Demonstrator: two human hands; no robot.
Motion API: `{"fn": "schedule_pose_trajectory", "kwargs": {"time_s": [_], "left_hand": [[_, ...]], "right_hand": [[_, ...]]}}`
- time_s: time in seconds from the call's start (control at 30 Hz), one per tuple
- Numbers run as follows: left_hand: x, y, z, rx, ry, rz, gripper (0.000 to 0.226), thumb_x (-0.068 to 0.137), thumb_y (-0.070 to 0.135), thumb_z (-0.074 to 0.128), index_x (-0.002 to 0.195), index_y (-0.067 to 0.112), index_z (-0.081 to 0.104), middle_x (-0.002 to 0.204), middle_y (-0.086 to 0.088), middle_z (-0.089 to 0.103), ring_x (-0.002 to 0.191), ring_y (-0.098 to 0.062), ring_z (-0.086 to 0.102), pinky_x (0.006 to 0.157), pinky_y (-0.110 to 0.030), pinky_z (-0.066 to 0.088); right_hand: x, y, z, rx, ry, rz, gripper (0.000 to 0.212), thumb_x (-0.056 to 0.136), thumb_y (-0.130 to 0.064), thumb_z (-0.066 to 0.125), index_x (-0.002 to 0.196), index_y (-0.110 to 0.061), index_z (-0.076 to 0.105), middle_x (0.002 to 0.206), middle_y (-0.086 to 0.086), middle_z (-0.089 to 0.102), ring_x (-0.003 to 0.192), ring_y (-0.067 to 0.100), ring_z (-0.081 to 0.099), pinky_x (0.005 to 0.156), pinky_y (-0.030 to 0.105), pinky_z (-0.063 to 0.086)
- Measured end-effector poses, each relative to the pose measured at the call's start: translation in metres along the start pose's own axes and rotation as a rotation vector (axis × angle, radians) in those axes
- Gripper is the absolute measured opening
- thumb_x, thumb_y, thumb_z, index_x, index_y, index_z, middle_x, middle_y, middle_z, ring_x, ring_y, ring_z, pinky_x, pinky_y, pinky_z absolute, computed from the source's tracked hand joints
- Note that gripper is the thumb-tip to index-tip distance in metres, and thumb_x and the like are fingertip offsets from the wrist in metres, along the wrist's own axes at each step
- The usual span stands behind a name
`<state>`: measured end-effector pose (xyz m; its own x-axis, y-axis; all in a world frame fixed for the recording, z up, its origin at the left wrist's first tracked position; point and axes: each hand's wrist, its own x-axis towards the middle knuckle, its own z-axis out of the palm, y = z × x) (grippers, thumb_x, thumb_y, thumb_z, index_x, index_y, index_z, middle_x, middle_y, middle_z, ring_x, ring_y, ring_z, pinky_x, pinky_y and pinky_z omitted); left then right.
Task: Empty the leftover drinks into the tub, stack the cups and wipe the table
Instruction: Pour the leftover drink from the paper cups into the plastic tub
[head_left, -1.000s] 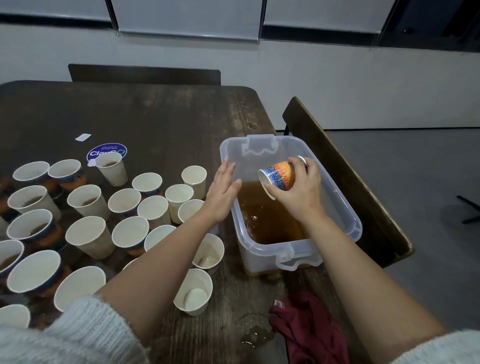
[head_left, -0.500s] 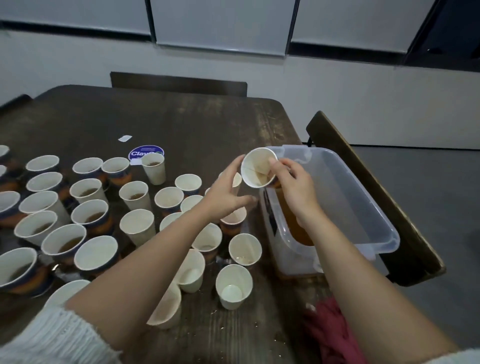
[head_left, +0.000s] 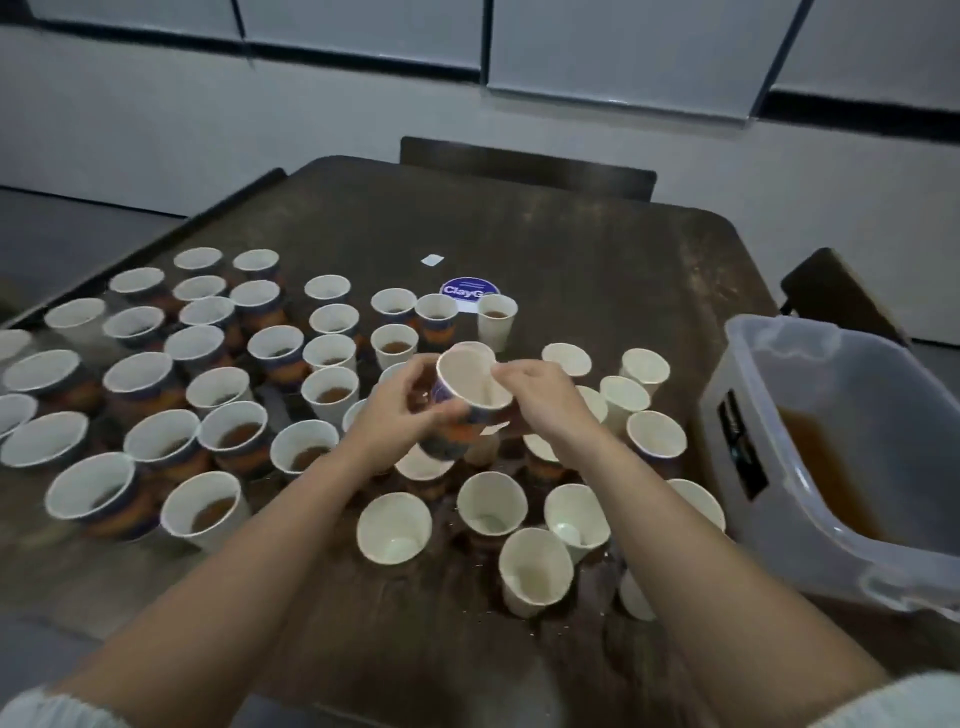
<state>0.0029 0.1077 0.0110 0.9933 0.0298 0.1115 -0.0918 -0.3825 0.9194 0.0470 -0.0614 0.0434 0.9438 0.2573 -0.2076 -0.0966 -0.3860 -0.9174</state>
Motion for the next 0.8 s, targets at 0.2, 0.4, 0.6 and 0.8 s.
{"fn": "schedule_pose_trajectory", "kwargs": {"time_s": [0.2, 0.4, 0.6, 0.8], "left_hand": [[-0.038, -0.052, -0.071, 0.08, 0.229, -0.065, 0.021, 0.097, 0.044, 0.048, 0.113, 0.032, 0.052, 0.109, 0.013, 0.059, 0.104, -0.002, 0.056, 0.091, -0.024, 0.047], [-0.041, -0.091, -0.116, 0.421, 0.046, -0.232, 0.07, 0.08, 0.022, 0.071, 0.141, 0.014, 0.037, 0.141, -0.011, 0.042, 0.132, -0.026, 0.037, 0.111, -0.041, 0.031], [-0.031, -0.104, -0.124, 0.588, -0.162, -0.22, 0.092, 0.078, 0.034, 0.078, 0.15, 0.018, 0.023, 0.152, -0.008, 0.027, 0.14, -0.025, 0.026, 0.114, -0.038, 0.025], [-0.019, -0.114, -0.119, 0.7, -0.25, -0.199, 0.097, 0.073, 0.036, 0.081, 0.15, 0.022, 0.024, 0.151, -0.006, 0.031, 0.136, -0.023, 0.033, 0.11, -0.035, 0.033]], "right_hand": [[0.004, -0.01, 0.086, -0.167, -0.156, -0.039, 0.027, 0.099, -0.023, 0.053, 0.103, -0.003, 0.069, 0.102, 0.015, 0.066, 0.082, 0.02, 0.061, 0.06, 0.029, 0.053], [0.011, -0.005, 0.136, -0.304, -0.177, -0.072, 0.027, 0.094, -0.017, 0.056, 0.068, -0.011, 0.058, 0.067, -0.001, 0.055, 0.07, 0.016, 0.051, 0.051, 0.009, 0.036], [0.021, 0.008, 0.151, -0.571, -0.214, -0.087, 0.019, 0.095, -0.019, 0.055, 0.096, -0.007, 0.071, 0.101, 0.009, 0.07, 0.091, 0.022, 0.06, 0.07, 0.028, 0.042], [0.028, 0.026, 0.163, -0.844, -0.175, -0.113, 0.024, 0.094, -0.011, 0.047, 0.105, -0.012, 0.068, 0.108, 0.014, 0.067, 0.104, 0.031, 0.059, 0.074, 0.032, 0.044]]}}
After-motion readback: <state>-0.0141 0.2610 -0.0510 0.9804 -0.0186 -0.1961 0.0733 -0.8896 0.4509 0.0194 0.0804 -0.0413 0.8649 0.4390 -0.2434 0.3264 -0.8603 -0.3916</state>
